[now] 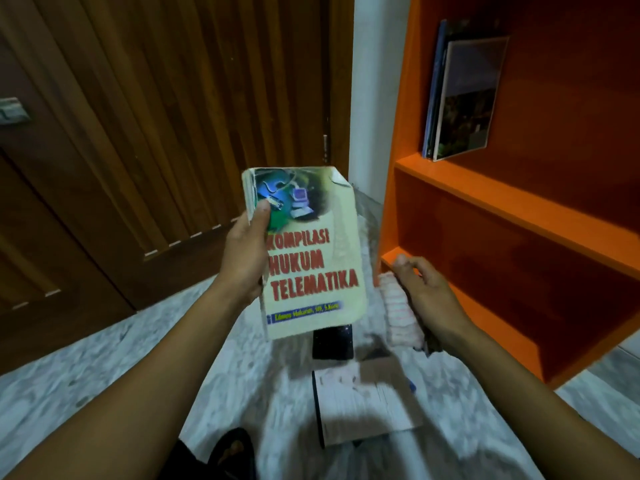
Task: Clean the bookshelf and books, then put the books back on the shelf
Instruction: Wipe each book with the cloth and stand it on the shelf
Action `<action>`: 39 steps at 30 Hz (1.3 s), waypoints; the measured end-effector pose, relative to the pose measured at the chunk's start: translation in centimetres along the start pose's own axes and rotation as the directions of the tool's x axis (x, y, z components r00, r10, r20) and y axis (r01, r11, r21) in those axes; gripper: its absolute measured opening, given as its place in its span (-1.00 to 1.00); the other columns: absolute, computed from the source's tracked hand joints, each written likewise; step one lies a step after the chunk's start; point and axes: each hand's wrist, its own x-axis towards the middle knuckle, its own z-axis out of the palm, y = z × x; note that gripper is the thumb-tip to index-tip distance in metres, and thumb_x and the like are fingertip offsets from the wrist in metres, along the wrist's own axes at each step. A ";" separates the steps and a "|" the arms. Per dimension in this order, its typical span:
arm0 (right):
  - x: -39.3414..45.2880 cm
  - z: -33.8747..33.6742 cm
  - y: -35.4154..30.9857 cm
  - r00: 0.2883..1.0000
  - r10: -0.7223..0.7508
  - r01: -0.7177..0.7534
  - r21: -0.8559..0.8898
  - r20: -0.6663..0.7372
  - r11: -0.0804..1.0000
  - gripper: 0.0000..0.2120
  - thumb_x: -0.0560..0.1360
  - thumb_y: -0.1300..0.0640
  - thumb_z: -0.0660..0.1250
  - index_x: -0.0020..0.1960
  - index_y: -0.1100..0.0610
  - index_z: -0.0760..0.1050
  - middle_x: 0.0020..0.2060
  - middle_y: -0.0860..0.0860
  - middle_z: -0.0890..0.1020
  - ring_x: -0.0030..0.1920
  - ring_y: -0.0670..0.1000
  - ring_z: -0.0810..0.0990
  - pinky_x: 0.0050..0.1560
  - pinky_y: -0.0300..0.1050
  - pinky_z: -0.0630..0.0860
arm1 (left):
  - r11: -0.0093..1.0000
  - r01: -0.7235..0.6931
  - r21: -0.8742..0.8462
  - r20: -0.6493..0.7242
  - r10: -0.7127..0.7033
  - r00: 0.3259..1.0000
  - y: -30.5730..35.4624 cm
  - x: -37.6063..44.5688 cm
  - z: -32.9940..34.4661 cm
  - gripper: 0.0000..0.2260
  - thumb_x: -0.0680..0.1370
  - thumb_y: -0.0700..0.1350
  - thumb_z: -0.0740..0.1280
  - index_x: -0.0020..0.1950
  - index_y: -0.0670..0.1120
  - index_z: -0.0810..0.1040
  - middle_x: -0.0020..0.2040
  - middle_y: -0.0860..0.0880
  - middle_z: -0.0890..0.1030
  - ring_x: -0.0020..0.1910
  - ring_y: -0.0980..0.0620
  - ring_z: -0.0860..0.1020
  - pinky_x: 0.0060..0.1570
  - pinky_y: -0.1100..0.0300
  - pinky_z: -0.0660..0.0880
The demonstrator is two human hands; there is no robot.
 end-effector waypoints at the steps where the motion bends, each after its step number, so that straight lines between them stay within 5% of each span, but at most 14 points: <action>1: 0.3 -0.5 -0.2 0.999 0.032 -0.031 -0.031 0.032 0.999 -0.45 0.40 -0.42 0.32 0.24 -0.11 0.50 0.12 0.04 0.61 0.13 0.04 0.60 0.10 0.02 0.48 | 0.997 -0.036 0.074 0.062 0.031 0.998 0.4 -0.4 0.1 -0.67 0.66 0.11 0.17 0.29 -0.07 0.47 -0.01 -0.22 0.71 -0.10 -0.17 0.71 -0.11 -0.03 0.66; 4: 0.7 -0.5 -0.8 0.968 0.104 -0.112 0.020 0.228 0.994 -0.21 0.38 -0.27 0.50 0.51 -0.14 0.26 0.31 -0.06 0.58 0.31 -0.01 0.56 0.34 0.13 0.46 | 0.976 -0.106 0.188 0.228 0.062 0.972 1.5 -1.7 0.9 -0.66 0.61 0.14 0.19 0.24 -0.04 0.50 -0.15 -0.18 0.71 -0.25 -0.08 0.69 -0.32 0.13 0.61; 8: 0.4 -1.1 -2.3 0.932 0.102 -0.166 0.158 0.348 0.973 -0.35 0.43 -0.15 0.50 0.45 -0.03 0.40 0.32 -0.04 0.59 0.32 0.03 0.56 0.40 0.16 0.41 | 0.970 -0.146 0.194 0.337 0.074 0.939 3.1 -2.6 2.8 -0.65 0.55 0.13 0.19 0.23 -0.02 0.50 -0.19 -0.13 0.71 -0.32 -0.01 0.68 -0.38 0.22 0.59; 12: 0.3 -2.1 -4.5 0.963 0.037 -0.120 0.302 0.267 0.946 -0.61 0.56 0.11 0.37 0.37 0.10 0.47 0.24 0.08 0.64 0.27 0.13 0.61 0.38 0.21 0.42 | 0.963 -0.191 0.192 0.363 0.111 0.925 5.0 -2.2 4.3 -0.64 0.56 0.15 0.19 0.24 -0.03 0.48 -0.17 -0.14 0.71 -0.28 -0.03 0.69 -0.31 0.16 0.64; 15: 0.7 -3.0 -7.4 0.984 -0.037 -0.026 0.343 0.176 0.939 -0.71 0.61 0.23 0.28 0.33 0.17 0.48 0.16 0.17 0.67 0.20 0.19 0.64 0.30 0.26 0.49 | 0.959 -0.190 0.208 0.404 0.093 0.910 7.2 -1.2 5.4 -0.58 0.53 0.20 0.25 0.31 0.03 0.42 -0.09 -0.11 0.71 -0.14 -0.08 0.70 -0.08 -0.03 0.65; 18: 1.8 -4.6 -10.5 0.991 -0.107 0.073 0.363 0.075 0.929 -0.72 0.61 0.25 0.26 0.32 0.18 0.48 0.12 0.21 0.68 0.15 0.23 0.66 0.21 0.25 0.56 | 0.910 -0.228 0.346 0.500 0.027 0.866 9.1 -0.1 5.8 -0.61 0.54 -0.03 0.38 0.32 0.13 0.36 0.06 -0.01 0.71 0.03 0.00 0.70 0.04 0.03 0.63; 20: 2.7 -5.9 -12.4 0.988 -0.149 0.125 0.340 0.046 0.932 -0.71 0.62 0.22 0.28 0.34 0.16 0.47 0.13 0.20 0.68 0.14 0.21 0.67 0.19 0.22 0.57 | 0.883 -0.207 0.421 0.517 -0.046 0.855 9.5 0.5 6.0 -0.62 0.54 -0.17 0.41 0.30 0.08 0.42 0.09 0.01 0.71 0.08 0.01 0.69 0.09 0.00 0.60; 24: 4.6 -8.1 -15.0 0.976 -0.214 0.216 0.150 -0.029 0.965 -0.74 0.60 0.17 0.33 0.28 0.13 0.54 0.09 0.11 0.71 0.13 0.10 0.68 0.23 0.16 0.57 | 0.872 -0.218 0.437 0.456 -0.007 0.890 9.1 2.1 7.5 -0.73 0.55 -0.18 0.41 0.20 0.06 0.52 0.07 0.01 0.71 0.02 0.01 0.70 -0.13 0.03 0.63; 28: 7.1 -9.4 -15.9 0.920 -0.302 0.308 -0.016 -0.248 0.951 -0.79 0.55 0.11 0.41 0.18 0.04 0.56 -0.07 0.22 0.70 -0.04 0.39 0.65 -0.11 0.40 0.57 | 0.905 -0.231 0.358 0.386 0.082 0.919 7.8 4.5 10.9 -0.74 0.59 -0.19 0.36 0.24 0.03 0.48 0.09 -0.02 0.68 0.02 0.01 0.68 -0.12 0.05 0.63; 30: 8.1 -10.0 -15.2 0.858 -0.351 0.347 -0.081 -0.374 0.934 -0.96 0.55 0.06 0.41 -0.02 -0.04 0.57 -0.25 0.02 0.68 -0.30 0.18 0.66 -0.34 0.13 0.60 | 0.914 -0.224 0.337 0.325 0.110 0.939 6.5 6.6 13.1 -0.79 0.60 -0.19 0.35 0.19 0.02 0.48 0.11 -0.01 0.65 0.06 -0.02 0.66 -0.05 -0.04 0.64; 33: 9.2 -10.4 -13.2 0.837 -0.361 0.361 -0.080 -0.411 0.929 -0.83 0.56 0.07 0.39 -0.21 0.01 0.54 -0.48 -0.19 0.54 -0.49 -0.21 0.44 -0.38 -0.21 0.34 | 0.953 -0.171 0.251 0.257 0.104 0.961 5.1 9.9 17.0 -0.80 0.60 -0.19 0.36 0.16 0.03 0.50 0.15 -0.02 0.66 0.12 -0.09 0.65 0.09 -0.27 0.59; 39: 11.7 -12.4 -10.7 0.843 -0.319 0.322 -0.069 -0.433 0.944 -0.80 0.57 0.09 0.39 -0.19 0.15 0.50 -0.51 -0.17 0.48 -0.49 -0.19 0.40 -0.39 -0.17 0.33 | 0.922 -0.228 0.312 0.193 0.173 0.966 3.7 16.3 25.5 -0.78 0.61 -0.19 0.33 0.24 -0.05 0.42 0.19 -0.05 0.59 0.08 -0.07 0.59 0.10 -0.08 0.60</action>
